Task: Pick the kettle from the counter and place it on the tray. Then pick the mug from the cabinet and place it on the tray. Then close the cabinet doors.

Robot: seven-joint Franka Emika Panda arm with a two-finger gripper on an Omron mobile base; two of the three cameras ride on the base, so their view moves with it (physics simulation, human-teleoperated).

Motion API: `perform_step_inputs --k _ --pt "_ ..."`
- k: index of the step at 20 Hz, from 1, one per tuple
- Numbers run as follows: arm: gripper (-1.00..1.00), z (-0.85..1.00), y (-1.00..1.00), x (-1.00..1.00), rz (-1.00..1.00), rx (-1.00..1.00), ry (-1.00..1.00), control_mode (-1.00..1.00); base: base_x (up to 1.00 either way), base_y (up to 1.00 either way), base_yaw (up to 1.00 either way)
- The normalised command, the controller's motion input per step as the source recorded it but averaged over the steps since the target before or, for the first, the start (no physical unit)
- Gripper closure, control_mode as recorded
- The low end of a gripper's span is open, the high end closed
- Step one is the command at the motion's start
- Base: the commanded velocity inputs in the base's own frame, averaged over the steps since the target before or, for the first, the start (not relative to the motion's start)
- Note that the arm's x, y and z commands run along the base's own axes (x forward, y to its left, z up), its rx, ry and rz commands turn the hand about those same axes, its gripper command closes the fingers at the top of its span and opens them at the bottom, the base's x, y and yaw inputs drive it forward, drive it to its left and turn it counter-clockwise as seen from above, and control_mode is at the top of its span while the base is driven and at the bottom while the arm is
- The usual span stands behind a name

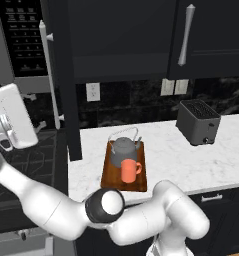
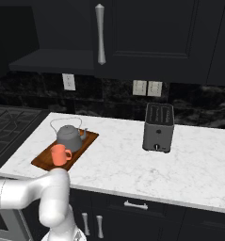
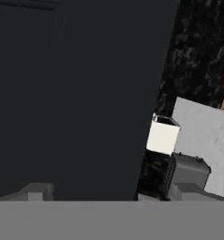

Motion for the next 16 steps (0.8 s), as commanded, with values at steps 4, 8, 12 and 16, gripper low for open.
perform_step_inputs --k 4,8,12,16 --pt "-1.00 0.14 -0.44 0.19 0.00 0.01 -0.26 -1.00 0.00 0.00 0.00" --pt "-1.00 0.07 -0.76 0.07 0.00 0.00 -0.17 -1.00 0.00 0.00 0.00" --pt "-1.00 0.00 -0.99 0.15 0.00 0.00 -0.06 -1.00 0.00 0.00 0.00" --pt "-1.00 -0.01 -1.00 0.20 0.01 -0.02 0.00 -1.00 0.00 0.00 0.00"
